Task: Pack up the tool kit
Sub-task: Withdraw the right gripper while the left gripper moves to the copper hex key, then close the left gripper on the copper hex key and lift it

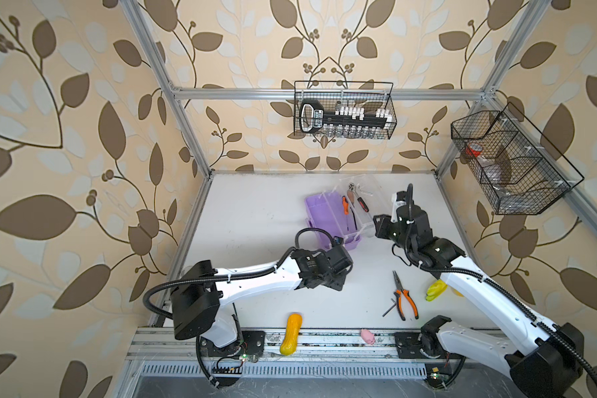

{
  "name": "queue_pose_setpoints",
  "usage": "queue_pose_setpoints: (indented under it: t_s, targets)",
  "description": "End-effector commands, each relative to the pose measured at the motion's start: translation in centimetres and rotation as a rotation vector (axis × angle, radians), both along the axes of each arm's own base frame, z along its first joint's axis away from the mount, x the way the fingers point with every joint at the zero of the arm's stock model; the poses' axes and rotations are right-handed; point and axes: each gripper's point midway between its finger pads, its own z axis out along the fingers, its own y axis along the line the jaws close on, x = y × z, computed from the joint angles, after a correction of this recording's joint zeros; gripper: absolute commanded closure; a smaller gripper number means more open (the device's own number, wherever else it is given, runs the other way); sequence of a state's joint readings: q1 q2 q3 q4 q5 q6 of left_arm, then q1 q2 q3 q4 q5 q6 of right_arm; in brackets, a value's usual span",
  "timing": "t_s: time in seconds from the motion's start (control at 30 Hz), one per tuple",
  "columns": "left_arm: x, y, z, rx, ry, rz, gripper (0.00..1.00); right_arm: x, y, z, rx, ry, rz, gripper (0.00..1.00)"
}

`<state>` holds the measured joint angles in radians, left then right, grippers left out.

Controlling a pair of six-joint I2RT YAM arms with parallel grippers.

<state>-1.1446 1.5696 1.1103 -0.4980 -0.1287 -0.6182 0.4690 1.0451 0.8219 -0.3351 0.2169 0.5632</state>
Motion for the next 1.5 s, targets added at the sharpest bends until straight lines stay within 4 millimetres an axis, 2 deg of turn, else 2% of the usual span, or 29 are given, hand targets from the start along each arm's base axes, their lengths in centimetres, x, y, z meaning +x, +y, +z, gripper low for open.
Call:
queue_pose_setpoints:
  t_s: [0.0,0.17,0.23,0.33,0.4,0.53,0.7,0.77,1.03,1.17,1.27,1.33,1.47]
  targets:
    - [-0.5,-3.7,0.4,-0.005,-0.074,-0.103,0.62,-2.5,-2.2,-2.9,-0.070,0.077,-0.038,0.71]
    - [-3.2,-8.5,0.0,0.001,-0.106,-0.240,0.58,-5.3,-4.0,-6.1,-0.101,0.167,-0.038,0.62]
    - [-4.3,-10.1,-0.4,-0.015,-0.107,-0.293,0.55,-6.5,-5.5,-7.6,-0.148,0.209,-0.068,0.59]
    - [-5.4,-12.0,-1.4,-0.055,-0.087,-0.347,0.50,-7.8,-7.7,-9.1,-0.167,0.251,-0.130,0.60]
    - [-5.9,-12.9,-2.1,-0.067,-0.066,-0.375,0.50,-8.2,-8.3,-9.5,-0.146,0.255,-0.142,0.60]
    - [-6.7,-14.4,-3.0,-0.055,-0.052,-0.417,0.49,-8.2,-8.5,-9.9,-0.146,0.261,-0.158,0.55]
    - [-8.1,-15.8,-4.1,-0.016,-0.067,-0.485,0.48,-8.5,-8.0,-13.8,-0.143,0.361,-0.154,0.56]
    - [-7.9,-16.1,-4.8,0.009,-0.072,-0.489,0.48,-8.4,-7.8,-14.5,-0.129,0.364,-0.152,0.58]
    - [-7.4,-17.6,-7.1,0.068,-0.084,-0.511,0.57,-8.3,-8.6,-15.6,-0.149,0.378,-0.182,0.61]
    - [-6.7,-17.6,-8.3,0.111,-0.104,-0.498,0.66,-8.3,-8.8,-15.9,-0.122,0.380,-0.193,0.61]
    - [-6.1,-17.4,-9.3,0.147,-0.121,-0.480,0.77,-8.1,-9.0,-15.6,-0.113,0.370,-0.199,0.61]
    - [-5.8,-17.1,-9.7,0.166,-0.123,-0.465,0.89,-8.1,-9.1,-15.8,-0.099,0.376,-0.203,0.61]
    - [-5.0,-16.1,-10.2,0.170,-0.109,-0.425,0.99,-8.1,-9.3,-16.4,-0.072,0.390,-0.209,0.61]
